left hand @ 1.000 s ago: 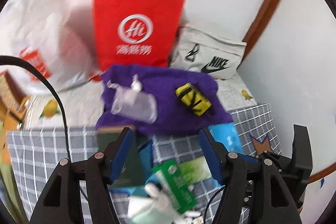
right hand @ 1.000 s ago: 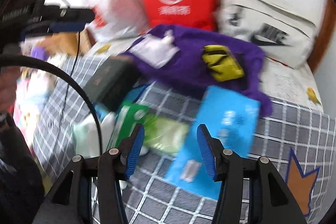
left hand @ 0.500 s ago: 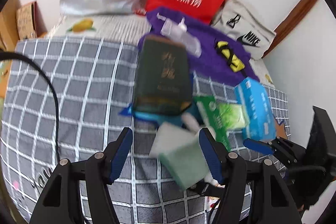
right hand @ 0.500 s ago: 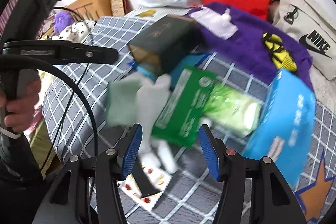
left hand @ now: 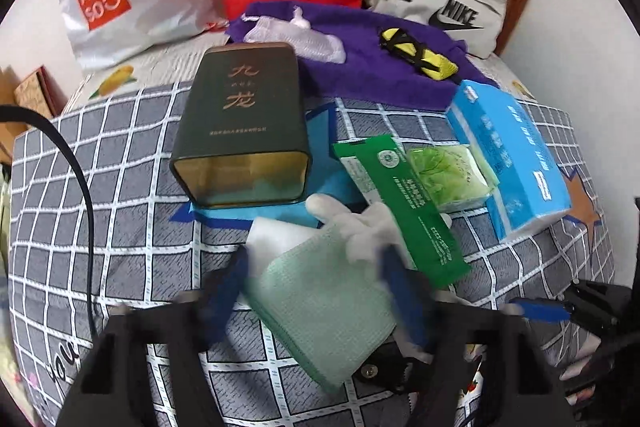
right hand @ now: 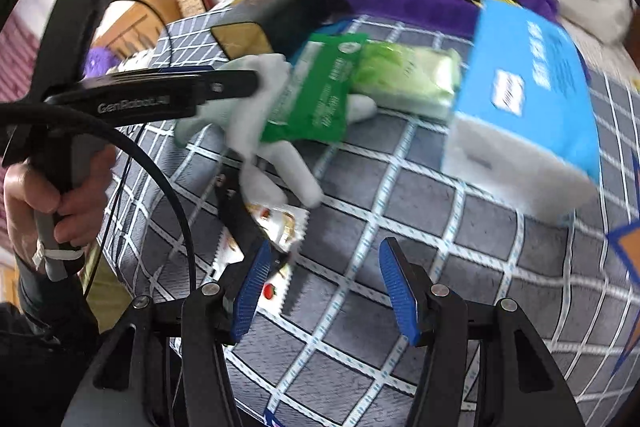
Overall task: Organize soft objects
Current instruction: 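Grasp the white glove with the left gripper while the right gripper grasps a black strap piece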
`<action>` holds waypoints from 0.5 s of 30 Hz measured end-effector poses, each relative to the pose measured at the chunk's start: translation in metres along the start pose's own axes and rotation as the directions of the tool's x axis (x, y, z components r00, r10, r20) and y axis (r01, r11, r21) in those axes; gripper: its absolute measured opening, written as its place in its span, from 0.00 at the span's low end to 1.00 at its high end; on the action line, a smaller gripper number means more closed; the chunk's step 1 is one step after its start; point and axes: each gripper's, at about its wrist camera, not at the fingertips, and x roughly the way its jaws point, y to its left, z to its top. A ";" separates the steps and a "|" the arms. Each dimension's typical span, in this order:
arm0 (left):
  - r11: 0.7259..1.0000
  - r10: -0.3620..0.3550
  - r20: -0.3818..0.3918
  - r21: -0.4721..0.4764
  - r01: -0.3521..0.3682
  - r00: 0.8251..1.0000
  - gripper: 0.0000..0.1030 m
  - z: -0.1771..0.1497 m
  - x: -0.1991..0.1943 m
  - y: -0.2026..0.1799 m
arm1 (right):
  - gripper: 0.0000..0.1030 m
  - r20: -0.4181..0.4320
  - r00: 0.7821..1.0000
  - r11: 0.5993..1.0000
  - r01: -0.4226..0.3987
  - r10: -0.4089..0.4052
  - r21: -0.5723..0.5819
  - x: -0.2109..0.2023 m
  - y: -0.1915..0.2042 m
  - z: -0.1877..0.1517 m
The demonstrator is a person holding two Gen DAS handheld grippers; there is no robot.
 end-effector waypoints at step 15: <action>0.976 -0.207 0.082 -0.044 0.211 0.975 0.09 -0.009 -0.046 0.031 | 0.55 0.016 0.999 0.999 -0.041 0.041 0.007 0.010 0.013 0.000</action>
